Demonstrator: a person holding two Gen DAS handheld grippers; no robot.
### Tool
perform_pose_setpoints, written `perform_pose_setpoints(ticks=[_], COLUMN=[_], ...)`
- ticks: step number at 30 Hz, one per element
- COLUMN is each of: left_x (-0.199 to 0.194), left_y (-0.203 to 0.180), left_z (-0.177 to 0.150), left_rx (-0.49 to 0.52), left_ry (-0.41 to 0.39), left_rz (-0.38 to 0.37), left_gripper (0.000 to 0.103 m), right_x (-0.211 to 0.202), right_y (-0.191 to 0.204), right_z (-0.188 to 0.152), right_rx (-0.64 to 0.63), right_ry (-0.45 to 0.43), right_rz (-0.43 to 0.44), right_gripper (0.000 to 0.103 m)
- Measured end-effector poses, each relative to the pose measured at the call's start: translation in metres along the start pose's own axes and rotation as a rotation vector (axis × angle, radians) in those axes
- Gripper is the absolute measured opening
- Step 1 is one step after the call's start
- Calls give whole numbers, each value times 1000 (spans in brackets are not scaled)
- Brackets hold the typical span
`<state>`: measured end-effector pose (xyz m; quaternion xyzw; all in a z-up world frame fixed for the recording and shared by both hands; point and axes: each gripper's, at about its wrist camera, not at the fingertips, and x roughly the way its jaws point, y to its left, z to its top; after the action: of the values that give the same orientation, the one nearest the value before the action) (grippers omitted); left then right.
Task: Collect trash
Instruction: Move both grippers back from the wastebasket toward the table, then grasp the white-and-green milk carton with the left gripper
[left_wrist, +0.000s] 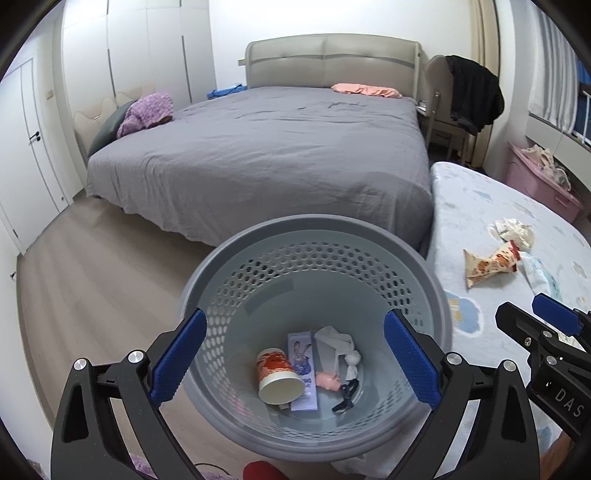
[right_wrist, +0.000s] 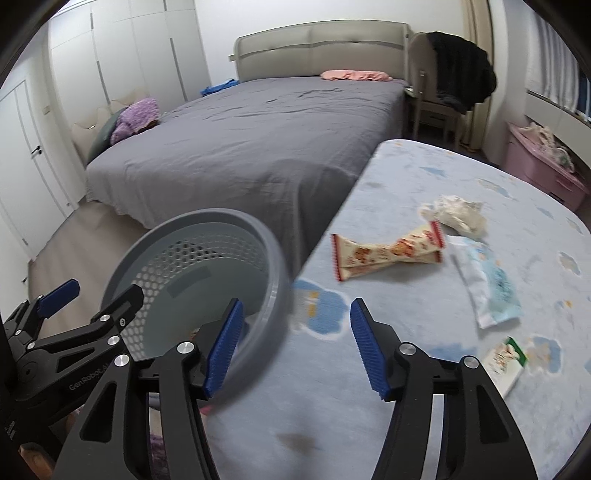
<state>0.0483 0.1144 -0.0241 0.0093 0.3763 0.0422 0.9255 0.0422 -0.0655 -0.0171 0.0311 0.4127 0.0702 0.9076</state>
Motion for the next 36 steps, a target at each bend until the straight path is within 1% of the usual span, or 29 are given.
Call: perform_pose_setpoints(ticks=[3, 5, 7, 11, 17, 22, 29, 34, 36], left_x=[-3, -5, -7, -8, -9, -13, -15, -19, -19], left_y=[-13, -21, -29, -46, -71, -98, -148, -191, -206], left_z=[-1, -1, -1, -3, -5, -11, -24, -36, -40], left_rx=[21, 30, 44, 67, 104, 150, 231, 306, 335], left_ry=[-6, -11, -14, -15, -10, -3, 52, 87, 98], left_rz=[-20, -32, -48, -74, -118, -170, -286, -383, -404], left_gripper=[95, 95, 95, 96, 96, 96, 96, 96, 96], right_x=[-7, -13, -21, -40, -53, -64, -83, -99, -103], right_y=[-13, -22, -32, -59, -99, -130, -184, -220, -228], right_z=[-8, -13, -19, -34, -59, -77, -91, -99, -100], right_rx=[22, 42, 63, 110, 215, 255, 321, 386, 405], right_ry=[-3, -10, -28, -63, -41, -14, -3, -29, -42], right_rz=[-44, -74, -101, -189, -246, -292, -324, -325, -319], right_gripper=[61, 65, 65, 69, 70, 70, 70, 70, 70])
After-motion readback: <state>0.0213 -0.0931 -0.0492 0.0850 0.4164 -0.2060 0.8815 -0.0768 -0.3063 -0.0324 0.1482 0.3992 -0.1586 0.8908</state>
